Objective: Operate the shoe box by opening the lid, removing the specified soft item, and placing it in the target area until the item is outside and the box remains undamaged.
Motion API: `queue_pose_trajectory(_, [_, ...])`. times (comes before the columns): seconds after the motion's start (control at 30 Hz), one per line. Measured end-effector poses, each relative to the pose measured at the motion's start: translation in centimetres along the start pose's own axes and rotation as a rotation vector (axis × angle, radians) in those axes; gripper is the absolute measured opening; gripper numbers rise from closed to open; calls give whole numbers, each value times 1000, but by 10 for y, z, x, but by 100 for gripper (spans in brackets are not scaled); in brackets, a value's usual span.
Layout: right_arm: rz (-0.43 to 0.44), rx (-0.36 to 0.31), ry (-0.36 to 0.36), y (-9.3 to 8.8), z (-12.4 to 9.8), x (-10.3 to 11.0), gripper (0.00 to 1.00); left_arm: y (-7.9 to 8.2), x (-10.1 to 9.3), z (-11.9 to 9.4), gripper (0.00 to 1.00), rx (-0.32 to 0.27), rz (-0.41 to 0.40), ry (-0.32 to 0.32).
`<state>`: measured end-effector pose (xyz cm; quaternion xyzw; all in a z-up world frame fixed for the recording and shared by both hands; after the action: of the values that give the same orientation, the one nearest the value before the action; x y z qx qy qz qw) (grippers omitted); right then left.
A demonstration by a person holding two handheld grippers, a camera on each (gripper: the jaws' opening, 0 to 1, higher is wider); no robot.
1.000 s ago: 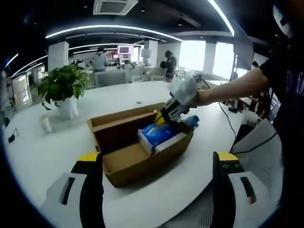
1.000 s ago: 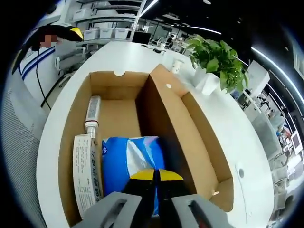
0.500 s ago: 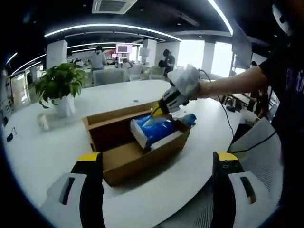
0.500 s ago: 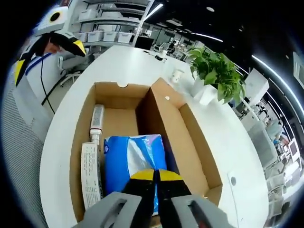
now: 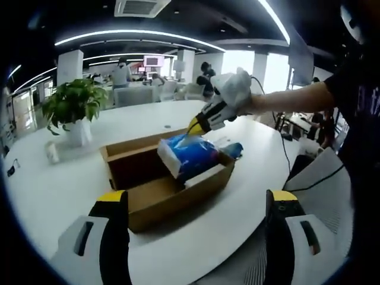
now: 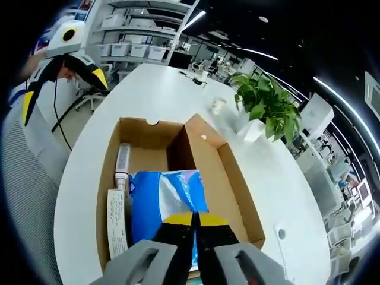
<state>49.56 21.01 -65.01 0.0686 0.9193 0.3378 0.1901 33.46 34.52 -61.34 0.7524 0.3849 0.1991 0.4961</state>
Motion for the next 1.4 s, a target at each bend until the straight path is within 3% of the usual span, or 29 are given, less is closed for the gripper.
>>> queue_pose_trajectory(0.87, [-19, -87, -31, 39, -43, -17, 0, -3, -5, 1, 95, 6, 9, -8])
queue_pose_trajectory(1.4, [-23, -105, -82, 36, -72, -32, 0, -2, -15, 8, 95, 17, 21, -35])
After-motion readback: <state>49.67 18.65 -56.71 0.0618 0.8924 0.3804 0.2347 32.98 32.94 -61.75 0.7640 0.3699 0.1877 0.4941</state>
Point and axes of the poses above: the point that each gripper's makers call its tool centre point, and the gripper's own axes: z roughly forward along the fingers, x roughly to its left, y roughly out of its top, the point moved 1 cm from there along -z, roughly backward along the fingers, and after that the axes turned 5 degrees about y, right-handed, at the moved point
